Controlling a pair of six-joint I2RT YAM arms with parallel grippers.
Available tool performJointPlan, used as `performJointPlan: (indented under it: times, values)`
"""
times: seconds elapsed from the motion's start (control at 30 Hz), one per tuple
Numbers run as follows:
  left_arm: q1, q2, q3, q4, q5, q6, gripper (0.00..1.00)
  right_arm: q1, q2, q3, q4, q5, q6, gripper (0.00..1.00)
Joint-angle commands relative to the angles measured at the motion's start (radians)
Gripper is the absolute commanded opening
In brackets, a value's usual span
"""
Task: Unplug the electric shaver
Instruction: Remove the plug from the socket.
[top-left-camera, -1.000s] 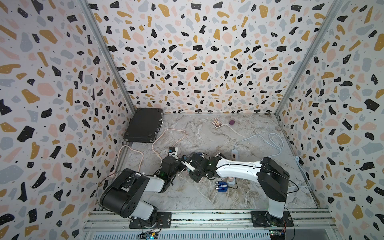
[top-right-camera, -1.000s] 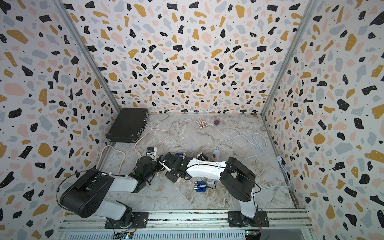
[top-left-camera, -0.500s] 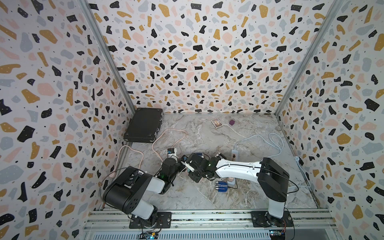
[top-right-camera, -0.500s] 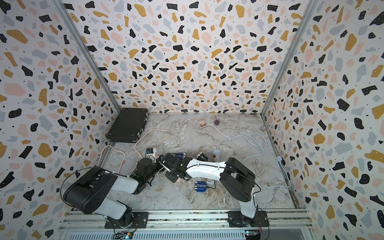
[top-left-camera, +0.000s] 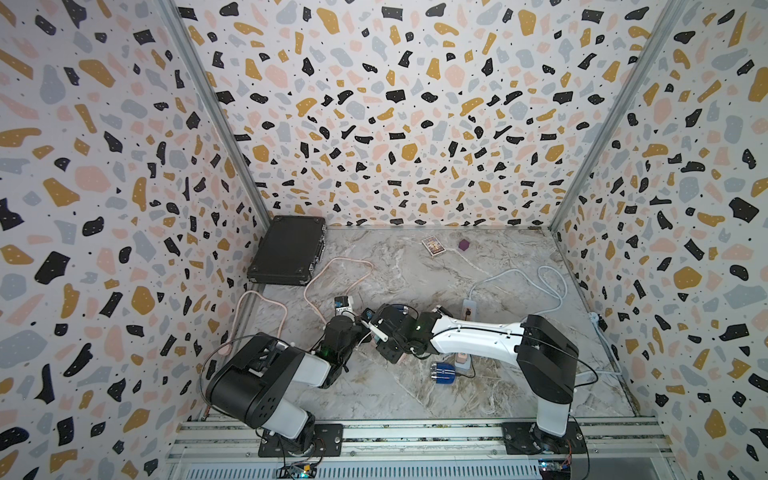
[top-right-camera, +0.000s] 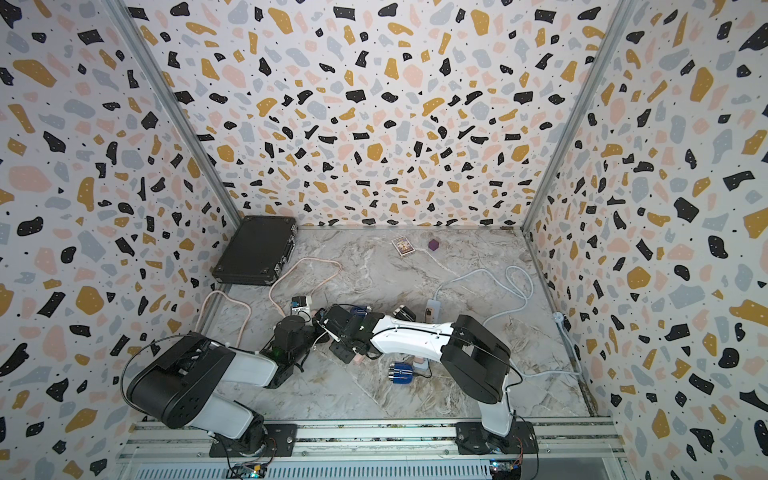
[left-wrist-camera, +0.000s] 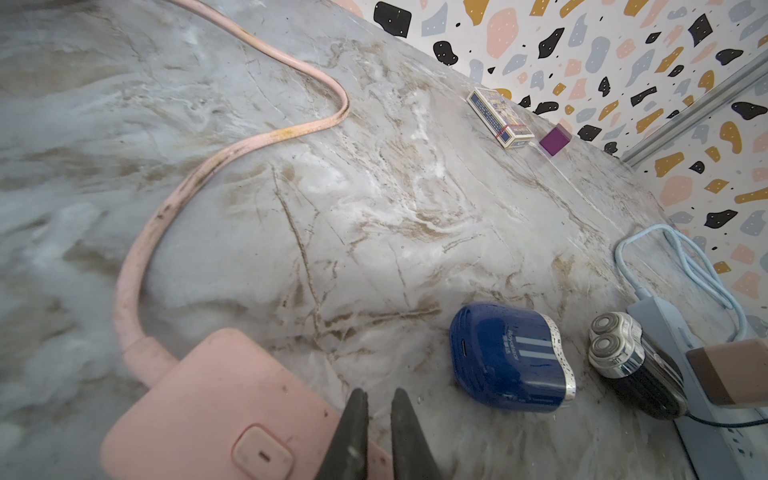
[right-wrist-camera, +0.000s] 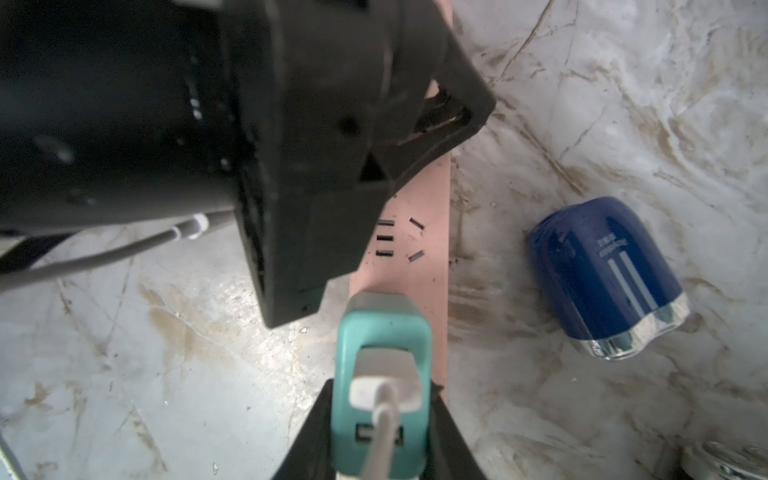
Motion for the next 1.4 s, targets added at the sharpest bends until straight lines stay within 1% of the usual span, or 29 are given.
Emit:
performJointPlan:
  times: [0.0, 0.2, 0.3, 0.5, 0.67, 0.93, 1.1, 1.37]
  values:
    - [-0.007, 0.047, -0.030, -0.239, -0.003, -0.002, 0.15, -0.005, -0.124, 0.039, 0.059, 0.006, 0.017, 0.00]
    - [-0.017, 0.072, -0.028, -0.223, 0.000, -0.003, 0.14, -0.007, -0.150, 0.011, 0.096, 0.019, 0.027, 0.00]
    - [-0.023, 0.111, -0.030, -0.195, -0.001, -0.007, 0.13, -0.007, -0.153, 0.011, 0.103, 0.021, 0.023, 0.00]
    - [-0.025, 0.207, -0.043, -0.098, 0.014, -0.018, 0.11, -0.010, -0.118, 0.045, 0.080, 0.013, 0.009, 0.00]
    - [-0.025, 0.227, -0.045, -0.076, 0.017, -0.021, 0.11, -0.009, -0.067, 0.078, 0.058, 0.017, -0.017, 0.00]
    - [-0.032, 0.234, -0.032, -0.087, 0.023, -0.021, 0.10, 0.002, -0.018, 0.089, 0.059, 0.112, -0.044, 0.00]
    - [-0.040, 0.248, -0.024, -0.087, 0.018, -0.023, 0.09, 0.021, 0.017, 0.130, 0.044, 0.156, -0.057, 0.00]
    - [-0.048, 0.274, -0.016, -0.080, 0.018, -0.028, 0.07, 0.029, -0.012, 0.150, 0.048, 0.203, -0.062, 0.00]
